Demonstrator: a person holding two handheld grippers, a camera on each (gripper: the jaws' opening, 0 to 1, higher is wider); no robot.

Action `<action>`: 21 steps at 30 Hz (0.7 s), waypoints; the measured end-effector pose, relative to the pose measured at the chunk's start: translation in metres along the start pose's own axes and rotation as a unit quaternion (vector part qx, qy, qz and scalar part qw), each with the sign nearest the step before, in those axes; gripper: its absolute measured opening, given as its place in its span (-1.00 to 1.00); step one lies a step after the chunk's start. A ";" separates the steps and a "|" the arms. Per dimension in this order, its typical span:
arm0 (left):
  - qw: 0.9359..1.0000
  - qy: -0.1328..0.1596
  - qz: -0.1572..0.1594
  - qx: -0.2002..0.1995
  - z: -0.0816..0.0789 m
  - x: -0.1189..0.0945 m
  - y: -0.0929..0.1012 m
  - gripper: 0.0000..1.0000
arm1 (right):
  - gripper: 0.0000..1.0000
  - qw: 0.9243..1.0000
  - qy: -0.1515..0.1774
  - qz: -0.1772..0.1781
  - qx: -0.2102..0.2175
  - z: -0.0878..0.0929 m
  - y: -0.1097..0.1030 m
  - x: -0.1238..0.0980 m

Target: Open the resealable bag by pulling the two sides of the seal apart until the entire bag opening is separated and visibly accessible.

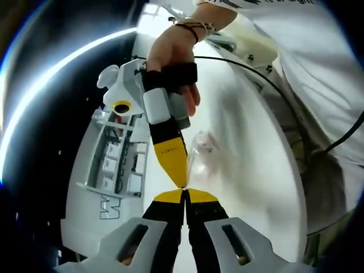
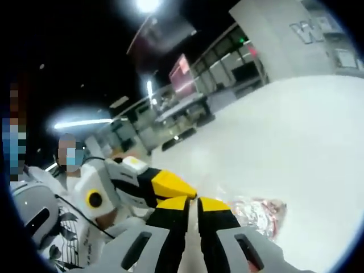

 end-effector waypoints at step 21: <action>1.000 -0.006 0.005 -0.010 0.004 0.001 0.002 -0.99 | -1.00 0.997 0.058 0.028 0.035 0.000 0.014 -0.011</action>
Point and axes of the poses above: the point that each gripper's makers call its tool centre point, and the gripper's own axes: x roughly forward along the fingers, y roughly to its right, z roughly out of its underside, the point moved 5 cm from there along -x, roughly backward along the fingers, and after that the axes turned 13 degrees about -y, right-handed, at the moved point
